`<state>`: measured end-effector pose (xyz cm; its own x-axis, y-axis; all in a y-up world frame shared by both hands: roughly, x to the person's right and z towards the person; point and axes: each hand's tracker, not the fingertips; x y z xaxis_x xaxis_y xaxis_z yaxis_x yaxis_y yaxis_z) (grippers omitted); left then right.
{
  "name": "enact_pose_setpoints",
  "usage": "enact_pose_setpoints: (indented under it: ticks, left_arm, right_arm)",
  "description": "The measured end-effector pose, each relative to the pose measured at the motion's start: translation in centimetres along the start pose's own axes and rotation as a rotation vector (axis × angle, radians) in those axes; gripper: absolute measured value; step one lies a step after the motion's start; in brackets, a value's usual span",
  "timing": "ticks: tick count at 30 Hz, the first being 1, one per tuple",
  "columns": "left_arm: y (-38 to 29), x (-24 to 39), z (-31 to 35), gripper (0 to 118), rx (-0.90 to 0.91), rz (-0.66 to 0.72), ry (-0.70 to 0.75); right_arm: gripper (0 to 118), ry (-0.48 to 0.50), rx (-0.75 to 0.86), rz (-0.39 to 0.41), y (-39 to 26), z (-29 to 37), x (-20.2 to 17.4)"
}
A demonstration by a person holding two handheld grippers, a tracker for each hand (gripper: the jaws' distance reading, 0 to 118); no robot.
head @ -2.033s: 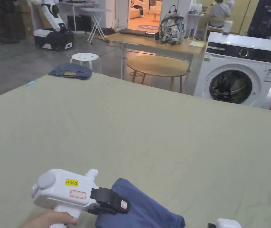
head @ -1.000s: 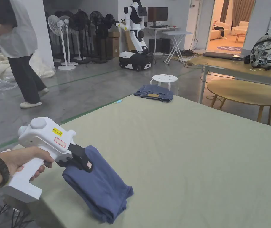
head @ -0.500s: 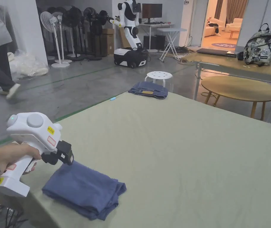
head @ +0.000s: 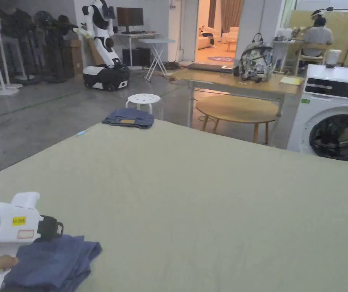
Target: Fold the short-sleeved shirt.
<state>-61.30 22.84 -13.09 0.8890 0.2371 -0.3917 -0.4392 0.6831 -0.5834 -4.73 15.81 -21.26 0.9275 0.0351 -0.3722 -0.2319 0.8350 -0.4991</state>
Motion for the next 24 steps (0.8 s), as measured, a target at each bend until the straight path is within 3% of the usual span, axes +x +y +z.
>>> enact_pose_setpoints:
  ticks: [3,13,24]
  left_arm:
    - [-1.2,4.4,0.0,0,0.075,-0.078,0.010]
    - [-7.7,22.0,-1.0,0,0.275,-0.225,-0.120]
    - [-12.4,35.2,0.1,0,0.551,-0.350,-0.096]
  right_arm:
    - [0,-0.027,0.027,-0.023,0.0,0.4,1.4]
    - [0,-0.130,0.163,-0.116,1.5,3.1,6.2]
    - [0,-0.233,0.368,-0.167,4.3,5.4,10.0]
